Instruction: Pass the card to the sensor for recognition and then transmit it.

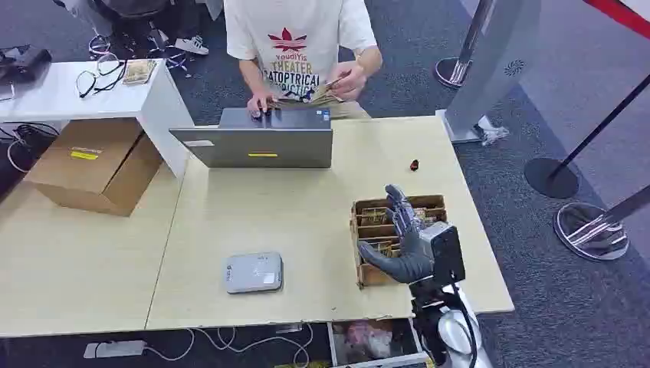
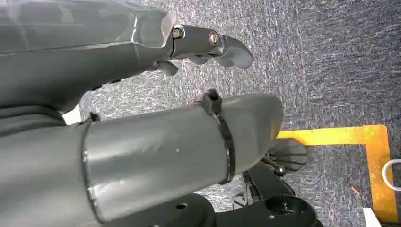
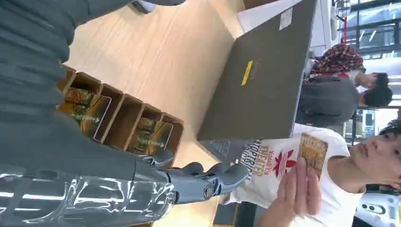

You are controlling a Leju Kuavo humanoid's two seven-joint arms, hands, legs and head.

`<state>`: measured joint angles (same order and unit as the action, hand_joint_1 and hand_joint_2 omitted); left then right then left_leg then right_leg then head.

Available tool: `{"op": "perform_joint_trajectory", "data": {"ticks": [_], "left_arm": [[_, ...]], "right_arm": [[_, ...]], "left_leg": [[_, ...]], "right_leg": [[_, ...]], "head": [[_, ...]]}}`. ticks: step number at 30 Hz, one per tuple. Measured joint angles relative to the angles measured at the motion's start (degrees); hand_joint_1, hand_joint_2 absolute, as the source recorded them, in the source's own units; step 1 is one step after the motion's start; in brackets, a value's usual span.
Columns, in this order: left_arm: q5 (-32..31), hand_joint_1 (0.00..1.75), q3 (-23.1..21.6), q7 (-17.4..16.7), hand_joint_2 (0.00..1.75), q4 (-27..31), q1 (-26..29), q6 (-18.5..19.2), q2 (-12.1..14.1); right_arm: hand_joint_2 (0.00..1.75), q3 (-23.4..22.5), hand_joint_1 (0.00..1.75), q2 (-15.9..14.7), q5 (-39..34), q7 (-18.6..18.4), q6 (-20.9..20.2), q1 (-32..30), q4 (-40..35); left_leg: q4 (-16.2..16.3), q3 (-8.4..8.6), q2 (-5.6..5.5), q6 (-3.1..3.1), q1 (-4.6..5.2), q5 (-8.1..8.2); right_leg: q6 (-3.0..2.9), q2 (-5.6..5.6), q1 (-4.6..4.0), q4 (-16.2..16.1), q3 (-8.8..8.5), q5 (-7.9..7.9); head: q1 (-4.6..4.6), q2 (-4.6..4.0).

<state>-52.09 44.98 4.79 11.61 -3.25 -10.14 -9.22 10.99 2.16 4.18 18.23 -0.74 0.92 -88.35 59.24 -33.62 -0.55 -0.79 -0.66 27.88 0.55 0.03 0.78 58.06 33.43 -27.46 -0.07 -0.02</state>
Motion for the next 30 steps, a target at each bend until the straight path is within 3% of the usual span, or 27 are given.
{"op": "perform_joint_trajectory", "data": {"ticks": [9, 14, 20, 30], "left_arm": [[0.00, 0.00, 0.00, 0.15, 0.00, 0.00, 0.01, 0.00, -0.02], [-0.39, 0.00, 0.00, 0.13, 0.00, 0.00, -0.03, 0.00, -0.02], [-0.92, 0.00, -0.04, -0.55, 0.00, 0.00, -0.30, 0.00, -0.22], [-2.14, 0.00, -0.48, -1.27, 0.00, 0.00, -1.18, 0.00, -0.52]], "right_arm": [[1.75, 0.53, 0.00, -0.17, 6.52, 1.92, 4.39, 1.55, -0.42], [1.75, 1.59, 0.00, -0.24, 14.41, 3.34, 10.37, 3.27, -0.83], [1.75, 4.00, 0.00, -0.68, 24.21, 4.11, 17.46, 7.59, -0.18], [1.75, 8.85, 0.03, -1.22, 32.98, 2.58, 23.98, 17.44, 6.42]], "left_leg": [[0.00, 0.00, 0.00, 0.00, 0.00, 0.00], [0.00, 0.00, 0.00, 0.00, 0.00, 0.00], [0.00, 0.00, 0.01, -0.01, 0.00, -0.01], [0.01, 0.03, 0.04, -0.02, 0.00, -0.03]], "right_leg": [[0.00, 0.00, 0.00, 0.00, 0.00, 0.00], [0.00, -0.01, 0.00, 0.01, 0.00, 0.00], [0.00, -0.01, 0.00, 0.01, 0.00, 0.02], [0.00, -0.05, 0.00, 0.03, -0.01, 0.04]], "head": [[0.00, 0.00], [0.00, 0.00], [-0.02, 0.00], [-0.02, 0.00]]}}
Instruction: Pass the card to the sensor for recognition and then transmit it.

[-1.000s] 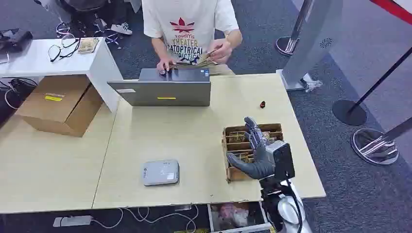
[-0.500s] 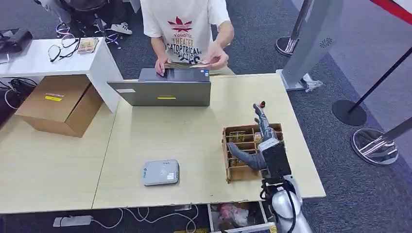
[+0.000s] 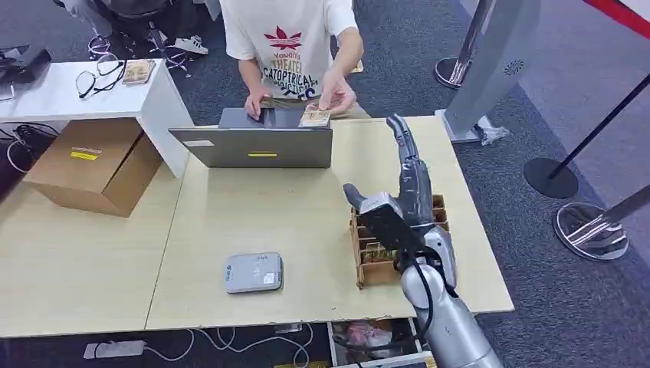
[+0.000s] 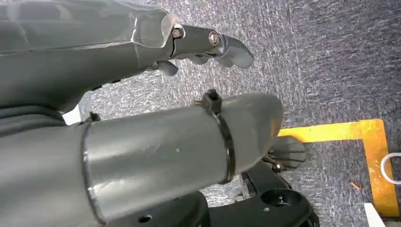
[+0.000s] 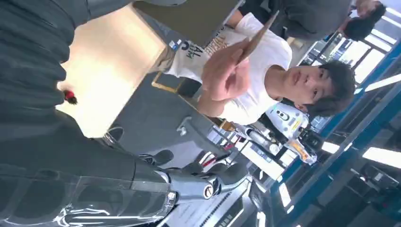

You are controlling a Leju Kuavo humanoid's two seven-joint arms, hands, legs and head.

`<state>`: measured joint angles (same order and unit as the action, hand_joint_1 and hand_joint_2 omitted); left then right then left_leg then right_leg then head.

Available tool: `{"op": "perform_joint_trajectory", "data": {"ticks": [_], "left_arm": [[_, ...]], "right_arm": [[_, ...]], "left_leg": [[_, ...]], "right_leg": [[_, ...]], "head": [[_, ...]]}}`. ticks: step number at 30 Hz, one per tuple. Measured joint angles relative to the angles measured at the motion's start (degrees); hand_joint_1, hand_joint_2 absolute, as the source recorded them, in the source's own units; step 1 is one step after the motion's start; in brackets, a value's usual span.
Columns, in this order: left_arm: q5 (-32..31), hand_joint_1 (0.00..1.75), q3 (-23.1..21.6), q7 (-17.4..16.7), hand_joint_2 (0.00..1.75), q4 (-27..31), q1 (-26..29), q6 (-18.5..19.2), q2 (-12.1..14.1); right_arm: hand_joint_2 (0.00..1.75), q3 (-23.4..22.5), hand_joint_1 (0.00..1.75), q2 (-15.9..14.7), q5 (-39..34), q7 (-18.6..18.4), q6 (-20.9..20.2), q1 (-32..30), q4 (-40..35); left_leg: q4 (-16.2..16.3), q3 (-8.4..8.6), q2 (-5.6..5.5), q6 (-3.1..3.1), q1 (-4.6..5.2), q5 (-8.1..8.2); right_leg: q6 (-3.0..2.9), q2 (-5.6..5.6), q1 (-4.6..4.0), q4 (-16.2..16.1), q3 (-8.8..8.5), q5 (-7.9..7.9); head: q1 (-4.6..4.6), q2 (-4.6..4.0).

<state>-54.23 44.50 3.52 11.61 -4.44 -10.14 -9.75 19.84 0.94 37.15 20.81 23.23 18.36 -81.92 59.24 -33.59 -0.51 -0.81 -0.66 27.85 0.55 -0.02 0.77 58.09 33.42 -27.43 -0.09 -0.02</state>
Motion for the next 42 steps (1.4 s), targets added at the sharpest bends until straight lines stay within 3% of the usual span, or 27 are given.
{"op": "perform_joint_trajectory", "data": {"ticks": [6, 8, 9, 10, 11, 15, 16, 18, 19, 25, 26, 27, 28, 32, 33, 36, 37, 38, 42], "left_arm": [[-0.64, 0.00, -0.46, -0.64, 0.00, 0.00, -0.51, 0.35, -0.02], [-0.61, 0.00, -0.59, -0.66, 0.00, 0.00, -0.67, 0.35, -0.02], [-0.57, 0.00, -0.61, -0.66, 0.00, 0.00, -0.76, 0.35, -0.02], [-0.46, 0.00, -0.63, -0.66, 0.00, 0.00, -0.76, 0.35, -0.02], [-0.44, 0.00, -0.63, -0.66, 0.00, 0.00, -0.76, 0.35, -0.02], [-0.37, 0.00, -0.63, -0.59, 0.00, 0.00, -0.75, 0.17, -0.02], [-0.35, 0.00, -0.63, -0.53, 0.00, 0.00, -0.74, 0.11, -0.02], [-0.28, 0.00, -0.63, -0.46, 0.00, 0.00, -0.71, 0.02, -0.02], [-0.31, 0.00, -0.63, -0.46, 0.00, 0.00, -0.71, 0.00, 0.00], [-0.24, 0.00, -0.63, -0.29, 0.00, 0.00, -0.59, -0.18, 0.00], [-0.20, 0.00, -0.63, -0.26, 0.00, 0.00, -0.58, -0.18, 0.00], [-0.15, 0.00, -0.63, -0.24, 0.00, 0.00, -0.55, -0.20, 0.00], [-0.11, 0.00, -0.63, -0.16, 0.00, 0.00, -0.52, -0.24, 0.00], [0.04, 0.00, -0.63, 0.06, 0.00, 0.00, -0.34, -0.26, 0.02], [0.04, 0.00, -0.63, 0.08, 0.00, 0.00, -0.31, -0.26, 0.02], [0.06, 0.00, -0.63, 0.20, 0.00, 0.00, -0.15, -0.28, 0.04], [0.04, 0.00, -0.63, 0.22, 0.00, 0.00, -0.10, -0.28, 0.07], [0.06, 0.00, -0.63, 0.22, 0.00, 0.00, -0.06, -0.31, 0.07], [0.04, 0.00, -0.63, 0.24, 0.00, 0.00, 0.03, -0.33, 0.13]], "right_arm": [[1.75, 2.15, 0.03, -0.09, 3.24, -1.00, 1.81, 5.36, 6.02], [1.75, 2.76, 0.30, -0.09, 3.89, -1.20, 2.17, 7.01, 8.20], [1.75, 3.02, 0.28, -0.09, 4.22, -1.40, 2.45, 7.83, 9.41], [1.75, 3.28, 1.26, -0.09, 4.27, -1.49, 2.62, 8.44, 10.30], [1.75, 3.52, 1.43, -0.09, 4.33, -1.59, 2.80, 9.06, 11.22], [1.75, 4.24, 1.31, -0.09, 4.88, -1.70, 3.80, 11.45, 14.98], [1.75, 4.31, 1.10, -0.07, 5.01, -1.77, 4.00, 11.93, 15.89], [1.75, 4.61, 0.96, -0.07, 5.20, -1.86, 4.64, 12.98, 17.65], [1.75, 4.77, 1.05, -0.07, 5.20, -1.86, 4.90, 13.41, 18.36], [1.75, 5.29, 0.93, -0.07, 5.09, -1.86, 5.97, 14.86, 21.64], [1.75, 5.33, 1.12, -0.07, 4.99, -1.86, 6.01, 15.02, 22.02], [1.75, 5.42, 1.12, -0.07, 4.85, -1.86, 6.08, 15.19, 22.41], [1.75, 5.49, 0.96, -0.07, 4.81, -1.86, 6.14, 15.33, 22.78], [1.75, 5.58, 0.82, -0.05, 4.57, -1.86, 6.34, 15.74, 23.55], [1.75, 5.60, 0.87, -0.05, 4.46, -1.86, 6.43, 15.81, 23.74], [1.75, 5.66, 1.26, -0.05, 4.22, -1.86, 6.54, 15.88, 24.20], [1.75, 5.68, 1.57, -0.04, 4.15, -1.86, 6.54, 15.89, 24.29], [1.75, 5.68, 1.69, -0.05, 4.13, -1.86, 6.54, 15.91, 24.38], [1.75, 5.75, 1.69, -0.05, 4.02, -1.86, 6.65, 16.09, 24.77]], "left_leg": [[0.00, 0.00, -0.01, 0.00, 0.00, 0.00], [0.00, 0.00, 0.00, 0.00, 0.00, 0.00], [0.00, 0.00, 0.00, 0.00, 0.00, -0.01], [0.00, 0.00, -0.01, 0.00, 0.00, -0.01], [0.00, -0.01, -0.01, 0.00, 0.00, -0.01], [0.00, -0.01, -0.01, 0.00, 0.00, -0.01], [0.00, -0.01, -0.01, 0.00, 0.00, -0.01], [0.00, -0.01, -0.02, 0.00, 0.00, -0.01], [0.00, -0.01, -0.02, 0.00, 0.00, -0.01], [0.00, -0.02, -0.03, 0.00, 0.00, 0.00], [0.00, -0.02, -0.03, 0.00, 0.00, 0.00], [0.00, -0.02, -0.03, 0.00, 0.00, 0.00], [0.00, -0.02, -0.03, 0.00, 0.00, 0.00], [0.00, -0.02, -0.03, 0.00, 0.00, 0.00], [0.00, -0.02, -0.03, 0.00, 0.00, 0.00], [0.00, -0.01, -0.03, 0.00, 0.00, 0.00], [0.00, -0.01, -0.03, 0.00, 0.00, 0.00], [0.00, -0.01, -0.03, 0.00, 0.00, 0.00], [0.00, -0.02, -0.03, 0.00, 0.00, 0.00]], "right_leg": [[0.00, 0.00, 0.00, 0.00, 0.00, 0.00], [0.00, -0.01, 0.00, 0.00, 0.00, 0.00], [0.00, 0.01, 0.00, 0.00, 0.00, 0.00], [0.00, 0.01, 0.00, 0.00, 0.00, 0.00], [0.00, 0.01, 0.00, 0.01, 0.00, 0.00], [0.00, 0.01, 0.00, 0.01, 0.00, 0.00], [0.00, 0.01, 0.00, 0.01, 0.00, 0.00], [0.00, 0.01, 0.00, 0.01, 0.00, 0.00], [0.00, 0.01, 0.00, 0.01, 0.00, 0.00], [0.00, 0.02, 0.00, 0.01, 0.00, 0.00], [0.00, 0.02, 0.00, 0.01, 0.00, 0.00], [0.00, 0.02, 0.00, 0.01, 0.00, 0.00], [0.00, 0.02, 0.00, 0.01, 0.00, 0.00], [0.00, 0.02, 0.00, 0.01, 0.00, 0.00], [0.00, 0.02, 0.00, 0.01, 0.00, 0.00], [0.00, 0.02, 0.00, 0.01, 0.00, 0.00], [0.00, 0.02, 0.00, 0.01, 0.00, 0.00], [0.00, 0.02, 0.00, 0.01, 0.00, 0.00], [0.00, 0.02, 0.00, 0.01, 0.00, 0.00]], "head": [[0.04, 0.00], [0.04, 0.00], [0.00, 0.00], [0.02, 0.00], [0.02, 0.00], [0.02, 0.00], [0.02, 0.00], [0.02, 0.00], [0.02, 0.00], [0.02, 0.00], [0.02, 0.00], [0.00, 0.00], [0.02, 0.00], [0.02, 0.00], [0.02, 0.00], [0.02, 0.00], [0.02, 0.00], [0.02, 0.00], [0.02, 0.00]]}}
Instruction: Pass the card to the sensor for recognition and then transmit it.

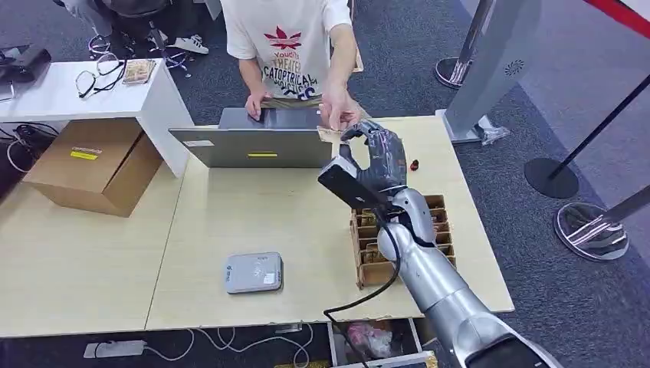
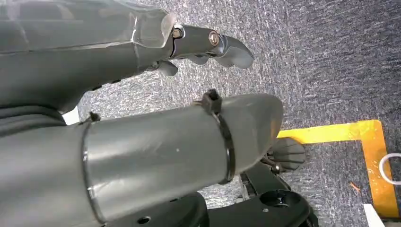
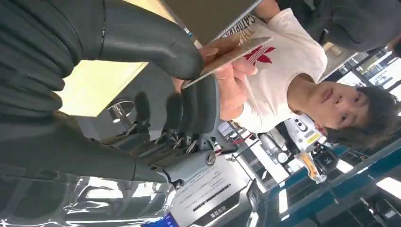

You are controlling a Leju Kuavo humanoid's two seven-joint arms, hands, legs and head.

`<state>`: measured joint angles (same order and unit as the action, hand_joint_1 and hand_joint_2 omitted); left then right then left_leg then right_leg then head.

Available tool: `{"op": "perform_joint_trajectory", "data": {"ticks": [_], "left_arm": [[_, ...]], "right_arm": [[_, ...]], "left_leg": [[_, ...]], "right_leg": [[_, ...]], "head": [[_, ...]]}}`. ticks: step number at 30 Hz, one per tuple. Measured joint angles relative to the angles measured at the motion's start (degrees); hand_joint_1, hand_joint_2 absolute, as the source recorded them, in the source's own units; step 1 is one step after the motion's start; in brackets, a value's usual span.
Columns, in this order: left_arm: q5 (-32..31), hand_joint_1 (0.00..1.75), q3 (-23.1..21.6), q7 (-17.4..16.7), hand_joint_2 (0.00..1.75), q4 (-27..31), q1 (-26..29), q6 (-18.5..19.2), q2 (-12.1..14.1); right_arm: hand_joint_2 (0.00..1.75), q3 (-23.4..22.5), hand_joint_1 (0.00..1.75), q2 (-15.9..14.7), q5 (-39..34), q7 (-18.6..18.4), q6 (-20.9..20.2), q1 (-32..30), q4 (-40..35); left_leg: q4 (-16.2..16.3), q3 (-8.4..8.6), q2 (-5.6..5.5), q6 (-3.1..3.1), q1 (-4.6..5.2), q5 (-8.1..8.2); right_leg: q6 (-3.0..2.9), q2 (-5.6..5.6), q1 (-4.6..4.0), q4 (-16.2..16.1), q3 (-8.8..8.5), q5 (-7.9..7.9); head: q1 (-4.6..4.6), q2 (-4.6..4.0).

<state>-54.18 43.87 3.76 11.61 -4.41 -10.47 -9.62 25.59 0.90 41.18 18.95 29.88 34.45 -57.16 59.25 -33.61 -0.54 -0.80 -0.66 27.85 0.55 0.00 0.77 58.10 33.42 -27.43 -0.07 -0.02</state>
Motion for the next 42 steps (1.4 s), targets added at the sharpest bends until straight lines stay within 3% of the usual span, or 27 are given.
{"op": "perform_joint_trajectory", "data": {"ticks": [18, 30, 37, 42], "left_arm": [[0.00, 0.00, 0.00, 0.28, 0.00, 0.00, 0.34, 0.00, 0.13], [0.00, 0.00, 0.00, 0.48, 0.00, 0.00, 0.40, 0.37, 0.20], [0.20, 0.00, 0.00, 0.48, 0.00, 0.00, 0.45, 0.50, 0.33], [0.37, 0.00, 0.00, 0.48, 0.00, 0.00, 0.58, 0.50, 0.50]], "right_arm": [[1.75, 0.28, 1.75, -0.02, -1.05, 0.13, -0.15, 0.26, 0.37], [1.75, 2.25, 1.75, -0.02, -12.87, 1.09, -11.71, -2.21, -3.56], [1.75, 4.06, 1.75, -0.02, -17.37, 1.09, -16.39, -3.97, -5.44], [1.75, 5.07, 1.75, -0.02, -18.25, 1.09, -17.31, -4.21, -5.95]], "left_leg": [[0.00, 0.00, 0.00, 0.00, 0.00, 0.00], [0.00, 0.01, 0.01, 0.00, 0.00, 0.00], [0.00, 0.01, 0.02, 0.00, 0.00, 0.00], [0.00, 0.01, 0.02, 0.00, 0.00, 0.00]], "right_leg": [[0.00, -0.01, 0.00, 0.00, 0.00, 0.00], [0.00, -0.01, 0.00, 0.00, 0.01, 0.00], [0.00, -0.01, 0.00, 0.00, 0.01, 0.00], [0.00, -0.02, 0.00, 0.00, 0.01, 0.00]], "head": [[0.00, 0.00], [0.00, 0.00], [-0.02, 0.00], [0.00, 0.00]]}}
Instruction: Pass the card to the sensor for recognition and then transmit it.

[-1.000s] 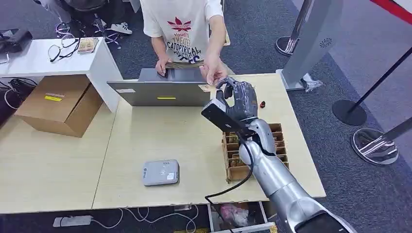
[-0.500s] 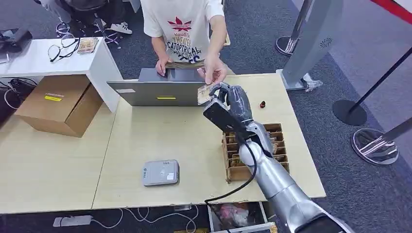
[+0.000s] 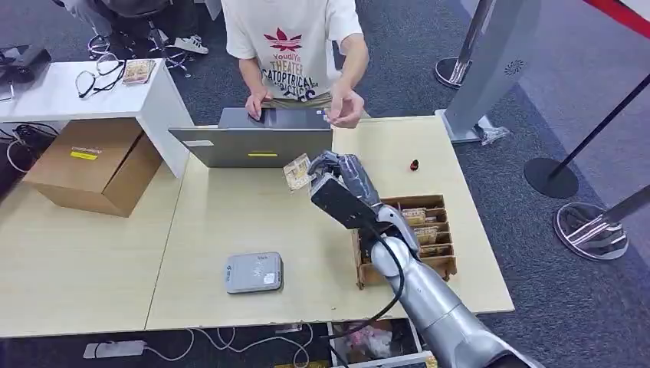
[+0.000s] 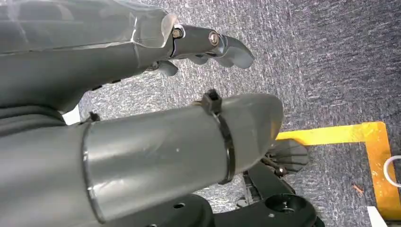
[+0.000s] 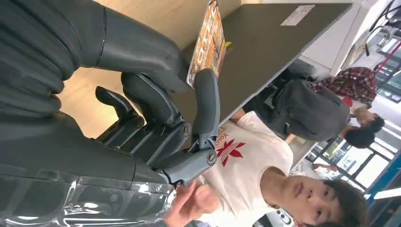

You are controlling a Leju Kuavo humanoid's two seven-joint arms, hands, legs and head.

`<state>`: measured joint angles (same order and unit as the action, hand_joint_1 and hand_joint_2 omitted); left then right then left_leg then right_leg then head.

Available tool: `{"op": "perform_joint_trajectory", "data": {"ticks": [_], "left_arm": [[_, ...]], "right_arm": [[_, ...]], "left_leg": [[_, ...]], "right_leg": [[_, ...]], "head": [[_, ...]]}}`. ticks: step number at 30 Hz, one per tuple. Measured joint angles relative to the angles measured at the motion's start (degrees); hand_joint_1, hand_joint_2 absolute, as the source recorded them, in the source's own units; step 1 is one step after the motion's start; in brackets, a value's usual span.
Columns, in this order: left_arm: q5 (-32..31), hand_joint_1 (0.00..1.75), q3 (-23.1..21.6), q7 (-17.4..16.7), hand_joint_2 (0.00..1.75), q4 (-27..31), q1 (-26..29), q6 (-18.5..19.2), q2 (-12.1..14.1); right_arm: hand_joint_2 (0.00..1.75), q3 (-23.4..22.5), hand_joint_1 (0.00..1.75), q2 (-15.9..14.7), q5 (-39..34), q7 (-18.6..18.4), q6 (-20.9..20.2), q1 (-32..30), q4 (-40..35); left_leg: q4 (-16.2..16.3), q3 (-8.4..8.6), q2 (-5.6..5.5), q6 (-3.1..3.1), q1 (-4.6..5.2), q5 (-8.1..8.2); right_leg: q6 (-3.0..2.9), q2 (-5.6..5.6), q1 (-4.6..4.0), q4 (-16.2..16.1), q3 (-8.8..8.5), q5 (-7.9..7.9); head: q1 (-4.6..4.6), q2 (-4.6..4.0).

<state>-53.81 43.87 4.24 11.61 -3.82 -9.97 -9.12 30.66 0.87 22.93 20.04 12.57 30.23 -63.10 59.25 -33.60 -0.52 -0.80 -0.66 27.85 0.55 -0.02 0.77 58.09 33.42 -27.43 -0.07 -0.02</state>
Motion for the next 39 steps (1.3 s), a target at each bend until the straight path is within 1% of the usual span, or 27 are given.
{"op": "perform_joint_trajectory", "data": {"ticks": [5, 8, 12, 15, 21, 23, 27, 34, 39], "left_arm": [[0.13, 0.00, 0.00, 0.00, 0.00, 0.00, 0.02, -0.02, 0.02], [0.07, 0.00, 0.00, -0.13, 0.00, 0.00, 0.02, 0.20, 0.11], [-0.13, 0.00, 0.00, -0.15, 0.00, 0.00, 0.02, 0.52, 0.20], [-0.22, 0.00, 0.00, -0.15, 0.00, -0.02, 0.00, 0.61, 0.24], [-0.24, 0.00, 0.00, -0.15, 0.00, 0.00, 0.01, 0.61, 0.24], [-0.44, 0.00, 0.00, -0.15, 0.00, 0.00, 0.00, 0.68, 0.26], [-0.87, 0.00, 0.00, -0.92, 0.00, -0.02, -0.10, 0.70, 0.26], [-0.90, 0.00, 0.00, -1.03, 0.00, -0.02, -0.12, 0.85, 0.26], [-0.88, 0.00, 0.00, -1.03, 0.00, -0.02, -0.11, 0.85, 0.31]], "right_arm": [[1.75, 0.66, 1.75, 0.00, -2.14, 0.00, -2.10, 0.01, 0.02], [1.75, 1.40, 1.75, 0.00, -4.21, -0.09, -4.21, 0.00, 0.15], [1.75, 2.32, 1.75, 0.00, -5.51, -0.11, -5.38, -0.03, 1.20], [1.75, 3.33, 1.75, 0.00, -6.56, 0.13, -5.42, -0.15, 2.82], [1.75, 3.37, 1.75, 0.00, -6.60, 0.15, -5.42, -0.17, 2.91], [1.75, 3.76, 1.75, 0.00, -6.95, 0.24, -5.38, -0.37, 4.02], [1.75, 6.54, 1.75, 0.39, -7.78, 0.55, -5.40, -1.64, 10.28], [1.75, 8.70, 1.75, 1.79, -8.39, 0.77, -5.64, -2.00, 15.12], [1.75, 9.77, 1.75, 2.93, -8.50, 0.77, -6.06, -2.56, 17.11]], "left_leg": [[0.00, 0.00, 0.00, 0.00, 0.00, 0.00], [0.00, 0.00, 0.00, 0.00, 0.00, 0.00], [0.00, 0.00, 0.00, 0.00, 0.00, 0.00], [0.00, 0.00, 0.00, 0.00, 0.00, 0.00], [0.00, 0.00, 0.00, 0.00, 0.00, 0.00], [0.00, 0.00, -0.01, 0.00, 0.00, 0.00], [0.00, 0.00, 0.00, 0.00, 0.00, 0.00], [0.00, 0.00, 0.00, 0.00, -0.01, 0.00], [0.00, 0.00, 0.00, 0.00, 0.00, 0.00]], "right_leg": [[0.00, 0.01, 0.00, 0.00, 0.00, 0.00], [0.00, 0.00, 0.00, 0.00, 0.00, 0.00], [0.00, 0.01, 0.00, 0.00, 0.00, 0.00], [0.00, 0.01, 0.00, 0.00, 0.00, 0.00], [0.00, 0.01, 0.00, 0.00, 0.00, 0.00], [0.00, 0.02, 0.00, 0.00, 0.00, 0.00], [0.00, 0.01, 0.00, 0.00, 0.00, 0.00], [0.00, 0.01, 0.00, 0.00, 0.00, 0.00], [0.00, 0.00, 0.00, 0.00, 0.00, 0.00]], "head": [[0.00, 0.00], [0.00, 0.00], [0.00, 0.00], [0.00, 0.00], [0.00, 0.00], [0.00, 0.00], [0.00, 0.00], [0.00, 0.00], [0.00, 0.00]]}}
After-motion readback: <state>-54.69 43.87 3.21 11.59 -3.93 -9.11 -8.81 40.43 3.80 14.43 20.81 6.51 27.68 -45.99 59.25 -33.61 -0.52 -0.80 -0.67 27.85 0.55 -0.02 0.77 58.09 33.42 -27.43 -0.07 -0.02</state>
